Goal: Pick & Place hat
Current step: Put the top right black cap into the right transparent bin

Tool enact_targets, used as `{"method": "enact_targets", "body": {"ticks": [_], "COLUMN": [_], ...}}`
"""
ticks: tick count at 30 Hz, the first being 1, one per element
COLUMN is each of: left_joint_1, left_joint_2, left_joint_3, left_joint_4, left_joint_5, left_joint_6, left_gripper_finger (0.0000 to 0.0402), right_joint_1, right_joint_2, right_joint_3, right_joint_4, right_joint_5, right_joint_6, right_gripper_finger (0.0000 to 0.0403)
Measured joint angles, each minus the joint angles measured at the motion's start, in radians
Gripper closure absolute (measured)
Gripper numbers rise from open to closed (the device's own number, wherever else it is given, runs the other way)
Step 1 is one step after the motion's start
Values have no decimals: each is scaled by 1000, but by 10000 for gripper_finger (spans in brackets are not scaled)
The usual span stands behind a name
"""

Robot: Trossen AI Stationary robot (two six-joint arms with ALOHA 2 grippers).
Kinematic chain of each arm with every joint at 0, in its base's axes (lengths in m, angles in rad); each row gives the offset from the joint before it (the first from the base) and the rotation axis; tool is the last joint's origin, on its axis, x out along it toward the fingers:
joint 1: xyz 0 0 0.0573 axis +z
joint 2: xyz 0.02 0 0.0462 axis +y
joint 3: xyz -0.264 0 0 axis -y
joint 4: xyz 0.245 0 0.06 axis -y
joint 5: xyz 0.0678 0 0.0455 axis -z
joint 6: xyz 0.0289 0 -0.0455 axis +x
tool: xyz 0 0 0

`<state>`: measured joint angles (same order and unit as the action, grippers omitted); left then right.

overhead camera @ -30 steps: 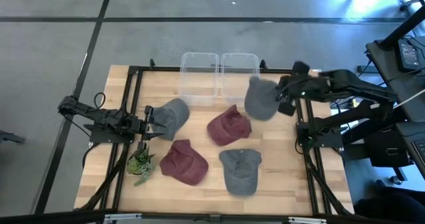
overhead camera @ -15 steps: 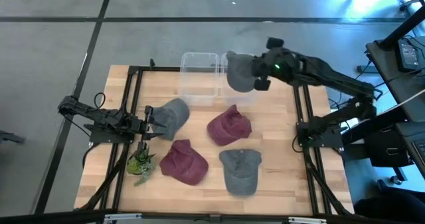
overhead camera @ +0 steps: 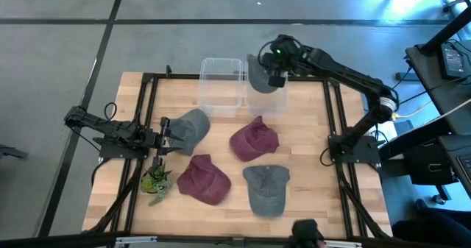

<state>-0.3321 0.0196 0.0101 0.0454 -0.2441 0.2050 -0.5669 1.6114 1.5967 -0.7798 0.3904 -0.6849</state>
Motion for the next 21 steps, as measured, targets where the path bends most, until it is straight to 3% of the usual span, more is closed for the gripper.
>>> {"method": "enact_targets", "body": {"ticks": [10, 21], "left_joint_1": [0, 0], "left_joint_2": [0, 0], "left_joint_3": [0, 0], "left_joint_4": [0, 0], "left_joint_5": [1, 1], "left_joint_6": [-9, -9], "left_gripper_finger": [274, 274], "right_joint_1": [-79, -79], "right_joint_2": [141, 177], "right_joint_3": [0, 0], "right_joint_4": [33, -5], "right_joint_5": [-62, -43], "right_joint_6": [-3, -5], "right_gripper_finger": [384, 321]}}
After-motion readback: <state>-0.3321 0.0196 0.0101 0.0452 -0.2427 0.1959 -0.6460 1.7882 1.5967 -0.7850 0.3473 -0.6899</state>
